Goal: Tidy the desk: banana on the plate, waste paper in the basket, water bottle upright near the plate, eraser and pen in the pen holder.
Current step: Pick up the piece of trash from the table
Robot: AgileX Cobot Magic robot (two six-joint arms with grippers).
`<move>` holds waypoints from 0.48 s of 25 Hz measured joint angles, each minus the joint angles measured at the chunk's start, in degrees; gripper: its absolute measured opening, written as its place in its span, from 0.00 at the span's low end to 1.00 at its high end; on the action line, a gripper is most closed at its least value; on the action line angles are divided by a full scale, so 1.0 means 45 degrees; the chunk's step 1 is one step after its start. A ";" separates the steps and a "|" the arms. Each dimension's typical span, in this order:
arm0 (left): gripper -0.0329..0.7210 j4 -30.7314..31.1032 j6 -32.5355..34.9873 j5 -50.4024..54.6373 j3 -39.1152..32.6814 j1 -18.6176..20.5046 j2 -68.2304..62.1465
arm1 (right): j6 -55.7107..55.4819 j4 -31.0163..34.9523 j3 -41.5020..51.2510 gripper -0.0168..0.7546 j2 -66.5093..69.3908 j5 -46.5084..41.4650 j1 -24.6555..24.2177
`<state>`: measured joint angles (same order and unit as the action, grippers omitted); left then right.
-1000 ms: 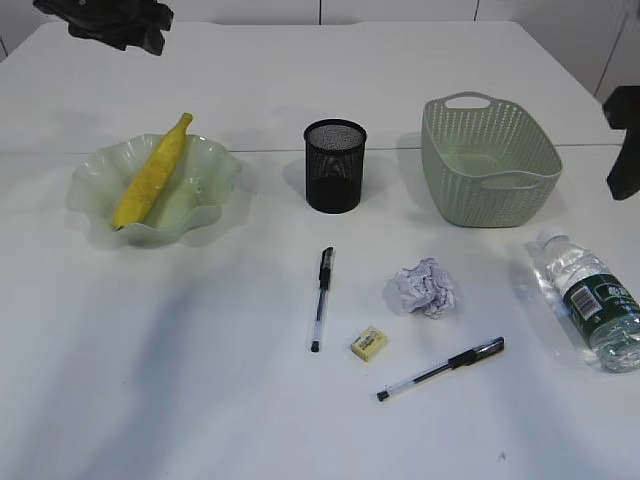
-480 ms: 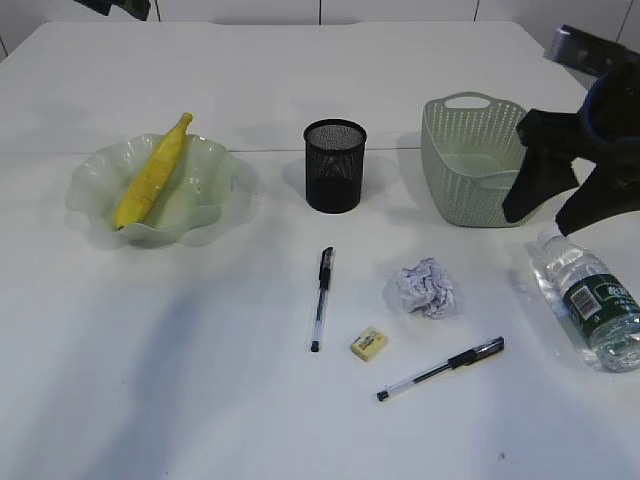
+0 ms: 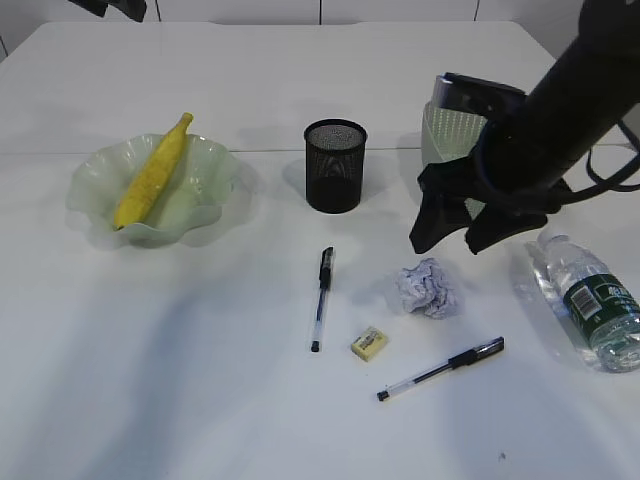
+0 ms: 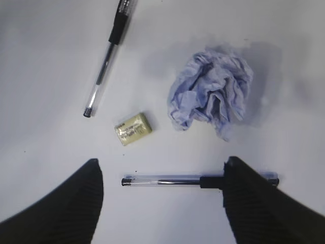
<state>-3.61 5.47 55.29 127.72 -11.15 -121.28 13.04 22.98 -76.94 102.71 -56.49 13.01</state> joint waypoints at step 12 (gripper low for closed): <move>0.52 0.0000 0.0000 0.0569 0.0000 0.0000 0.0000 | 0.0746 -0.1613 -0.2040 0.73 0.1906 0.0143 0.0956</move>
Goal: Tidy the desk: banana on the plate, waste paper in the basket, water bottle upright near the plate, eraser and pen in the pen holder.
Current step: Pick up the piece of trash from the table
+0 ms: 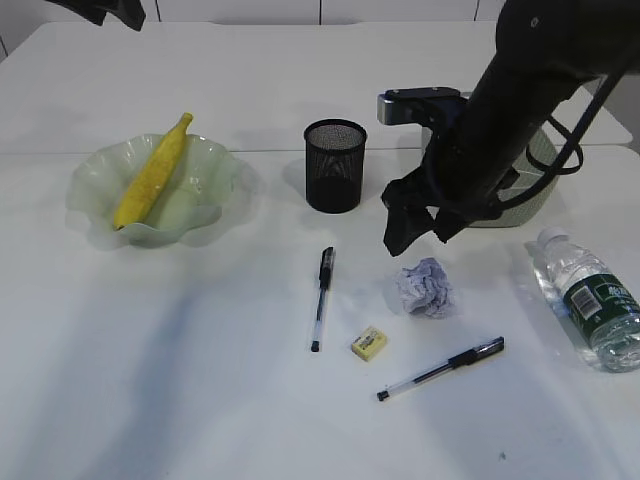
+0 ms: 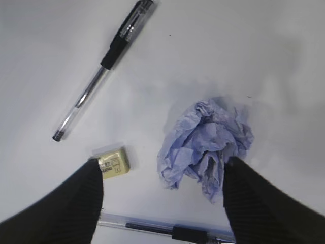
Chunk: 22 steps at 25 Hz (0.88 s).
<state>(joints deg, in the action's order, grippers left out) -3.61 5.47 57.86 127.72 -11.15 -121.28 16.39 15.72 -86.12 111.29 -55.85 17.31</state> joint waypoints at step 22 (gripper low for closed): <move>0.52 0.0000 0.0000 0.0006 0.0000 0.0000 0.0000 | 0.0233 -0.0971 -0.0050 0.73 0.1214 -0.0076 0.0433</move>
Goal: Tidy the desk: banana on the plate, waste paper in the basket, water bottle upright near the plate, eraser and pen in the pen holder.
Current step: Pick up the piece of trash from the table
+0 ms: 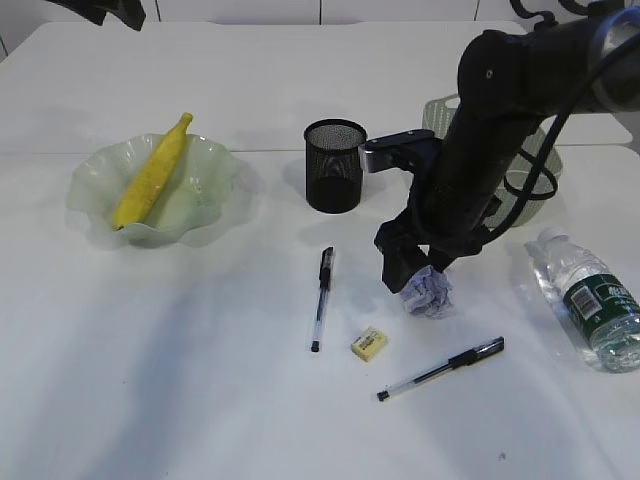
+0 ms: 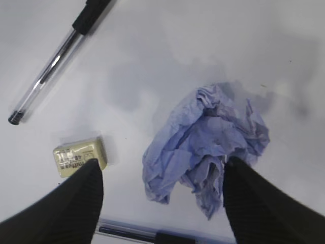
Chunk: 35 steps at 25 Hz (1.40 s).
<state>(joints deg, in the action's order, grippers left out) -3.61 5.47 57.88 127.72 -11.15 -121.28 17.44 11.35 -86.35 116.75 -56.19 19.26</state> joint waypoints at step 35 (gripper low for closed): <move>0.52 -0.0127 0.0000 0.0050 0.0000 0.0000 0.0000 | 0.0148 -0.0278 -0.0006 0.66 0.0594 0.0327 0.0000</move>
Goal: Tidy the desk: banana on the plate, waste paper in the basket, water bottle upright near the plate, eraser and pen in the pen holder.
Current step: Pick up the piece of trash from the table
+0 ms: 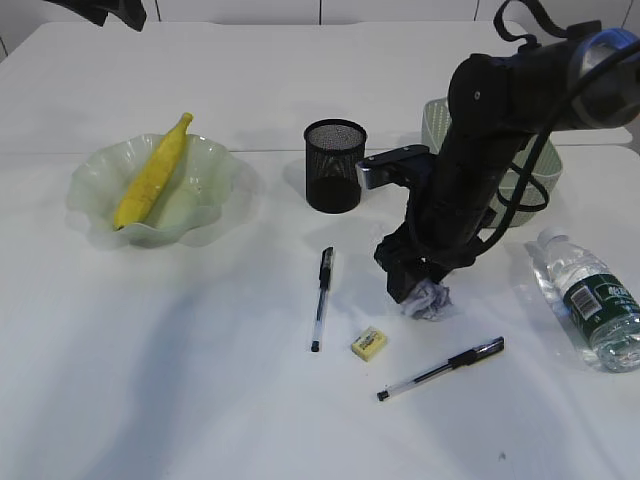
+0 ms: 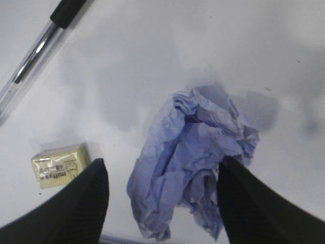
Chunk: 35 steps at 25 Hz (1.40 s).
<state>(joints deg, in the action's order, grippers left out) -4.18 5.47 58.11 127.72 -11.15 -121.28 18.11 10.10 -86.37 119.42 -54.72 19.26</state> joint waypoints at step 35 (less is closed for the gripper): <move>0.52 0.0080 0.0000 0.0000 0.0000 0.0029 0.0000 | -0.0129 -0.0404 -0.2572 0.04 0.0028 -0.1347 0.0000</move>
<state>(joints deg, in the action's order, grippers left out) -3.82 5.47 58.11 127.72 -11.02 -121.28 17.53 8.28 -97.95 119.55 -60.78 19.26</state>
